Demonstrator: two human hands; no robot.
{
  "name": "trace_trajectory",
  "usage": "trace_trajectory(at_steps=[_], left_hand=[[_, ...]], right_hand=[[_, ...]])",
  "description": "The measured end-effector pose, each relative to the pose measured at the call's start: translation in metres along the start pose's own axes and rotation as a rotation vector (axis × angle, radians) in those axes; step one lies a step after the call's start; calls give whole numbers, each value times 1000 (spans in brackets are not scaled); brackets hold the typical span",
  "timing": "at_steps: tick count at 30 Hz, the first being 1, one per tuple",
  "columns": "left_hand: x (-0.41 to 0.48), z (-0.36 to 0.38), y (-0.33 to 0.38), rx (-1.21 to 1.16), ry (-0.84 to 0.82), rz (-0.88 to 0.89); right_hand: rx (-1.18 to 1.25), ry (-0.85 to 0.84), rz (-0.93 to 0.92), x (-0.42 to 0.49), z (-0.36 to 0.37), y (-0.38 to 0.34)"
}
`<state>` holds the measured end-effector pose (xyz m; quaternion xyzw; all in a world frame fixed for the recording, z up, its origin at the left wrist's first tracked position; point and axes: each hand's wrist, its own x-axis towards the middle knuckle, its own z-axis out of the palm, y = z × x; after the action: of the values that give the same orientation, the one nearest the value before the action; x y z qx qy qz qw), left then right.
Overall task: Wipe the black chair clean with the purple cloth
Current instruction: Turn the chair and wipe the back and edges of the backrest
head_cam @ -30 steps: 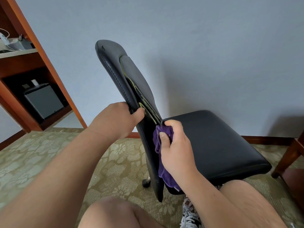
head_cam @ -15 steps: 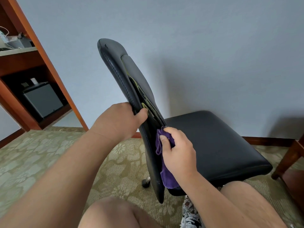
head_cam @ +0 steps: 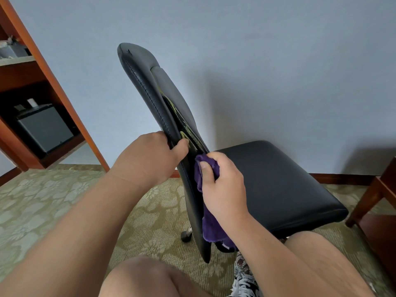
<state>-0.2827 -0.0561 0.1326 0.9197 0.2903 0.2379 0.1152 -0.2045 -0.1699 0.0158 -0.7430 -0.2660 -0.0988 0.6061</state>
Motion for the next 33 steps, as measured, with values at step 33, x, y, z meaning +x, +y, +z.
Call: trace_trajectory(at_steps=[33], left_hand=[[0, -3, 1, 83, -91, 55]], right_hand=[[31, 38, -109, 22, -9, 0]])
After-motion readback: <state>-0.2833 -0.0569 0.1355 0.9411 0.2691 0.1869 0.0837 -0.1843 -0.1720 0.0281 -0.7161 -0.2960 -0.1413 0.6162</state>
